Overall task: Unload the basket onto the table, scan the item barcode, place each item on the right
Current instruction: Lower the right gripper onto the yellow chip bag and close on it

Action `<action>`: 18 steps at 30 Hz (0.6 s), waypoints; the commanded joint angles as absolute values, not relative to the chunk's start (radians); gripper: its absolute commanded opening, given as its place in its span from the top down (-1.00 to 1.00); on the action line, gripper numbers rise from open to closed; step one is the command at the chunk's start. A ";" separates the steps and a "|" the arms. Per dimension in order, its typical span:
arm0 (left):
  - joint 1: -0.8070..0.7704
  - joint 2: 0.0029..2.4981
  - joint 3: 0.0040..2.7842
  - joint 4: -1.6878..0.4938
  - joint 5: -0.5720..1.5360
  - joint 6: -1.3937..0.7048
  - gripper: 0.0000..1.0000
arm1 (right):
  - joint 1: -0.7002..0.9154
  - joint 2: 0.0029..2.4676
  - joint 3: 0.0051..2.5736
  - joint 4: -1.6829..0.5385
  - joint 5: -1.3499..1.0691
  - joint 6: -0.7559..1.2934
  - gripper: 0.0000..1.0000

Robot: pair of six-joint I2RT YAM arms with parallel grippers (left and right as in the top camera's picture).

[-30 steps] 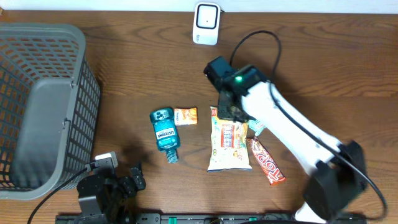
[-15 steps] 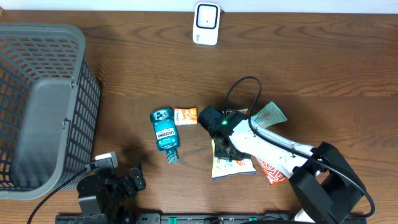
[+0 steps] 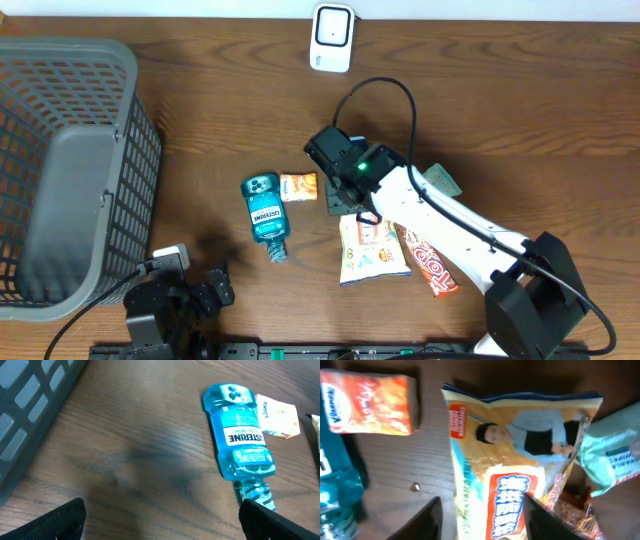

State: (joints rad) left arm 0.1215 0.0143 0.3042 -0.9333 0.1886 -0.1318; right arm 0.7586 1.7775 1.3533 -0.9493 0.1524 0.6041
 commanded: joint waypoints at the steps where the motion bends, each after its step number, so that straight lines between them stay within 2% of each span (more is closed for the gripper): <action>1: 0.122 0.012 0.301 -0.972 0.191 -0.136 -0.96 | 0.799 1.784 1.352 -0.958 0.171 0.553 -0.24; 6: 0.122 0.012 0.301 -0.972 0.191 -0.136 -0.96 | 0.860 1.833 1.319 -0.978 0.255 0.654 -0.68; 7: 0.122 0.012 0.301 -0.972 0.191 -0.136 -0.96 | 0.879 1.868 1.319 -0.984 0.263 0.673 -0.85; 11: 0.122 0.012 0.301 -0.972 0.191 -0.136 -0.96 | 0.899 1.955 1.319 -1.015 0.273 0.741 -0.98; 15: 0.122 0.012 0.301 -0.972 0.191 -0.136 -0.95 | 0.900 2.049 1.319 -1.077 0.286 0.816 -0.97; 17: 0.122 0.012 0.301 -0.972 0.191 -0.136 -0.96 | 0.900 2.090 1.319 -1.103 0.286 0.819 -0.75; 18: 0.122 0.012 0.301 -0.972 0.191 -0.136 -0.96 | 0.900 2.112 1.319 -1.114 0.281 0.819 -0.57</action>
